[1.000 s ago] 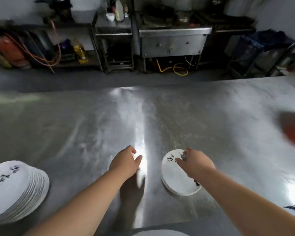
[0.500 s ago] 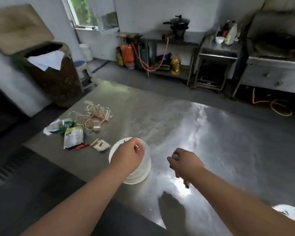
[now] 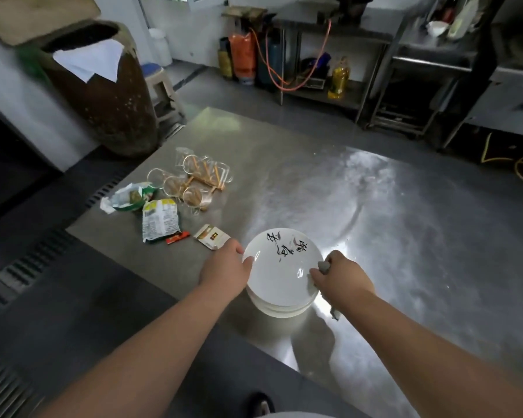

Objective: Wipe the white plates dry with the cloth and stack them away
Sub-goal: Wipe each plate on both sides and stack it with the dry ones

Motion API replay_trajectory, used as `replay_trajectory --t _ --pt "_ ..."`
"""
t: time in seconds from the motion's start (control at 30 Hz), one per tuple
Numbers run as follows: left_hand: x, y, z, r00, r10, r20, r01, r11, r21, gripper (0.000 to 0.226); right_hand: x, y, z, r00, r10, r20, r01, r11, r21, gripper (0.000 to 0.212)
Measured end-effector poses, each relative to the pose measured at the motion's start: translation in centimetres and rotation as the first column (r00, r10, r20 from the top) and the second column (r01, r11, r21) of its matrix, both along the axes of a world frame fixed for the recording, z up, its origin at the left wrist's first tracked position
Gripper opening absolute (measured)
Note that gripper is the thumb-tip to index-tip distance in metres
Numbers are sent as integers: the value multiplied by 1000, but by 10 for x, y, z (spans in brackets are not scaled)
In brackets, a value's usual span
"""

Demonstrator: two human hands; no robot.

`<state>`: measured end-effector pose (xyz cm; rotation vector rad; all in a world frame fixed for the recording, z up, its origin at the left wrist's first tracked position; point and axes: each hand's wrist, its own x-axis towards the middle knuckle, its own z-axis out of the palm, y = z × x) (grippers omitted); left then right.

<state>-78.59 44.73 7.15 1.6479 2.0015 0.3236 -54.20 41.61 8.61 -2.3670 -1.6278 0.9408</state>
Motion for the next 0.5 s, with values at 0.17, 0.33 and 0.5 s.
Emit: replay_trajectory --t 0.17,0.33,0.5 --pt "-3 7 -6 1000 -25 14 26 999 -38 23 0 1 -10 992 -78 -94 74 996 -43 22" --pt "3 8 -4 999 -39 -5 39 999 -7 20 3 1 -12 978 -96 -185 93 995 -26 16" --pt "32 13 14 996 -60 68 59 998 27 16 32 -15 0 929 -176 -325 189 982 8 15"
